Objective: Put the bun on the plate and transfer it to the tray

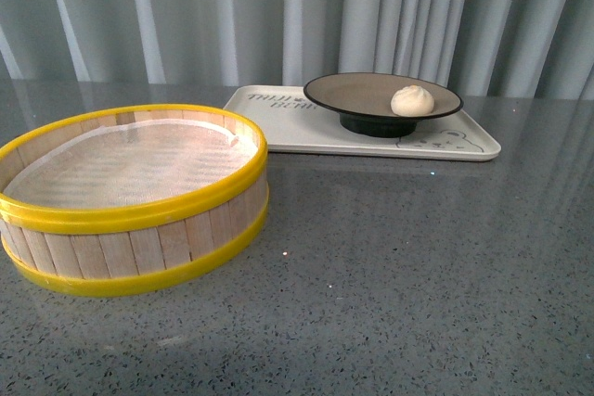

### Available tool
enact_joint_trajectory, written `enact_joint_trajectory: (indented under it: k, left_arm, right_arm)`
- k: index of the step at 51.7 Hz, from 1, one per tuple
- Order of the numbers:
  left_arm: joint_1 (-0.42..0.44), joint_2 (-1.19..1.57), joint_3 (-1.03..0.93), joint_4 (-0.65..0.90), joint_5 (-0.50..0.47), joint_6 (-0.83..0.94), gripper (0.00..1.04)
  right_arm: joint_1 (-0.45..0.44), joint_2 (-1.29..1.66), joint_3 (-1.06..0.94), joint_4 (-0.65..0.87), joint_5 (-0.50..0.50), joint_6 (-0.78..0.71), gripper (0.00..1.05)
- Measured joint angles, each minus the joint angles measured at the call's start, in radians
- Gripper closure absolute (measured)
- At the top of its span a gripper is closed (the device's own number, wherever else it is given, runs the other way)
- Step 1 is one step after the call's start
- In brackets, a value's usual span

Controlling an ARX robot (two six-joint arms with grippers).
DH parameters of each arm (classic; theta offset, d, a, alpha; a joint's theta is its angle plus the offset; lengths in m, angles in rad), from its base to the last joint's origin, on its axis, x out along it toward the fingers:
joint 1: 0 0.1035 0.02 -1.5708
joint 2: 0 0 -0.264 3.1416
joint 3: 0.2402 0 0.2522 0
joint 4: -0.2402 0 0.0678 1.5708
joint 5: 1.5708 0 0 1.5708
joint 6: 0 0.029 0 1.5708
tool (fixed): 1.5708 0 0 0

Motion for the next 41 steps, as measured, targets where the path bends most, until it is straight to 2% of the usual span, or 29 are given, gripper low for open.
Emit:
enact_joint_trajectory:
  k: [7, 41]
  left_arm:
    - [0.000, 0.000, 0.000, 0.000, 0.000, 0.000, 0.07]
    - [0.000, 0.000, 0.000, 0.000, 0.000, 0.000, 0.07]
  right_arm:
    - [0.000, -0.055, -0.042, -0.004, 0.000, 0.000, 1.03]
    - [0.000, -0.274, -0.043, -0.216, 0.000, 0.000, 1.03]
